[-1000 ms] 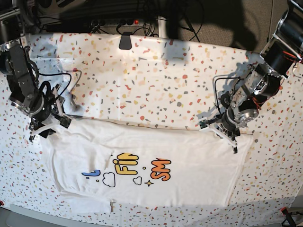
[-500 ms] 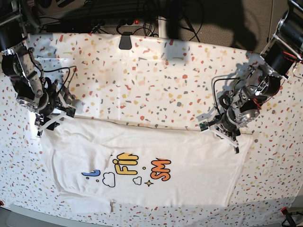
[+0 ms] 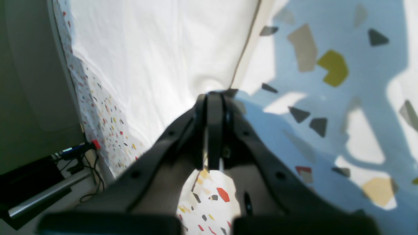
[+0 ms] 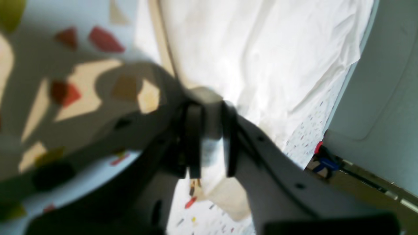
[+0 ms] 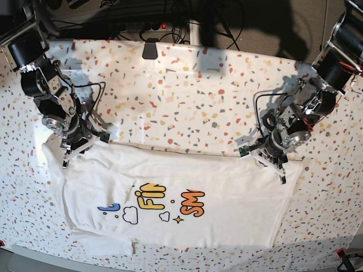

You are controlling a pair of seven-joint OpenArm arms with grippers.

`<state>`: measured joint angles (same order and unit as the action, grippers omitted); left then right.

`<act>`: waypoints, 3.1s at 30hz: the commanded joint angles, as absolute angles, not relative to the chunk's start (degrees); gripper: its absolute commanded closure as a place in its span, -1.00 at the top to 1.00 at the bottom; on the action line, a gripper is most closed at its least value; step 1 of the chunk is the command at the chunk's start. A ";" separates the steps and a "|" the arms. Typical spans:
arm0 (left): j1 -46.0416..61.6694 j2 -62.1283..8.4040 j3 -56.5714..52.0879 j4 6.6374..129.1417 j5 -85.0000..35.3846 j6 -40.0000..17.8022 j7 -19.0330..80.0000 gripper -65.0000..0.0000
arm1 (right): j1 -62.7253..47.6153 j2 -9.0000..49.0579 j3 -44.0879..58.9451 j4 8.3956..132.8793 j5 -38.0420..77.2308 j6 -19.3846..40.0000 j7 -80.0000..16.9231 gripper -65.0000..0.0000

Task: Fold the T-shirt properly
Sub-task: 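Grasp the folded edge of the shirt with both grippers, then drag the folded shirt toward the robot base with both grippers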

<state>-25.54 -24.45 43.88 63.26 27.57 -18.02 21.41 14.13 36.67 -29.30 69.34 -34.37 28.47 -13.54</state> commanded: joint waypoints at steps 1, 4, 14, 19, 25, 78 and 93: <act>-26.70 -24.77 43.51 63.83 28.36 -18.17 21.23 -1.00 | 15.09 37.45 -29.02 69.45 -34.30 28.45 -13.17 -0.84; -26.65 -24.77 43.51 63.83 28.45 -18.17 21.67 -1.00 | 15.09 37.69 -29.02 69.41 -31.33 28.47 -14.28 -1.00; -26.63 -24.75 43.51 63.86 28.45 -18.00 27.92 -1.00 | 15.05 38.46 -29.02 71.33 -22.63 22.13 -23.46 -1.00; -25.67 -24.77 43.51 66.00 28.45 -17.98 29.41 -1.00 | 15.03 39.92 -29.02 75.02 -20.25 22.09 -26.15 -1.00; -23.90 -24.77 43.51 71.90 28.25 -17.98 33.15 -1.00 | 14.83 42.81 -29.02 79.22 -17.72 22.13 -29.06 -1.00; 5.74 -34.30 43.51 108.79 23.05 -8.47 61.78 -1.00 | -21.23 58.92 -28.99 102.94 -19.40 9.23 -48.47 -1.00; 6.11 -34.30 43.51 108.79 23.07 -8.10 62.61 -1.00 | -22.44 58.83 -28.95 102.94 -21.23 7.22 -49.63 -1.00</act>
<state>6.52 -33.50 43.99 107.90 21.54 -8.95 60.69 -22.70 57.41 -29.67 102.41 -19.86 8.14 -47.53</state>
